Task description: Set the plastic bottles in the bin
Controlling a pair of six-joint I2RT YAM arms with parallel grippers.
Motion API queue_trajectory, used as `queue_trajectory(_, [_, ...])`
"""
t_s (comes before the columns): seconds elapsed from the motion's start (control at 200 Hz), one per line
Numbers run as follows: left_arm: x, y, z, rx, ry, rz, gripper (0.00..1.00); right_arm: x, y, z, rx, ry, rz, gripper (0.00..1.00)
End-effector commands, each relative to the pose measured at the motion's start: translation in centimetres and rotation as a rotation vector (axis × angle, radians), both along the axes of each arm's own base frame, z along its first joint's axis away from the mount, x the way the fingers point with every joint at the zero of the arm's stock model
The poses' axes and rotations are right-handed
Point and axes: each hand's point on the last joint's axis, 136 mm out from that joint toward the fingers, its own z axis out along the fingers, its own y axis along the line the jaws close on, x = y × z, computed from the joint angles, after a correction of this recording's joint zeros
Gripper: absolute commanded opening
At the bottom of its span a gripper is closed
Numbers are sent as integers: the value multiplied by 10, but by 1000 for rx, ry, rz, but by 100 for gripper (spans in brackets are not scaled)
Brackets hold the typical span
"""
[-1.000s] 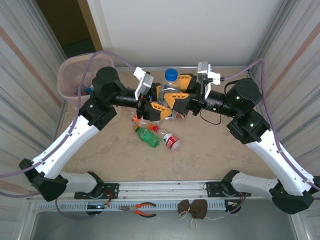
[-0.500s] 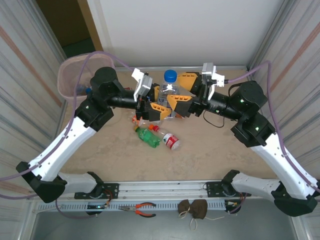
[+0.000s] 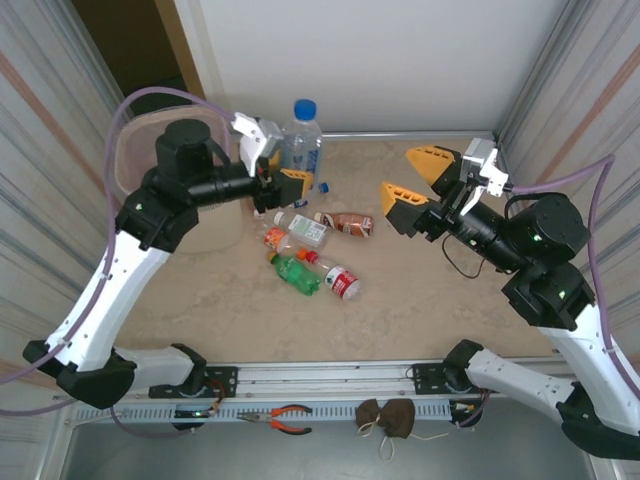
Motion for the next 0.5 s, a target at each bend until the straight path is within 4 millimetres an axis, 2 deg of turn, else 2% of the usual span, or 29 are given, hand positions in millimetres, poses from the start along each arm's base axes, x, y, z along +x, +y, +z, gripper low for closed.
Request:
queue_trajectory(0.0, [27, 49, -6, 89, 39, 259, 53, 11, -4, -13, -40, 22, -68, 77])
queue_trajectory(0.291, [75, 158, -39, 131, 249, 634, 52, 22, -1, -22, -69, 56, -99, 77])
queue_trajectory(0.496, [99, 211, -75, 152, 417, 756, 52, 26, 2, -25, -80, 66, -100, 77])
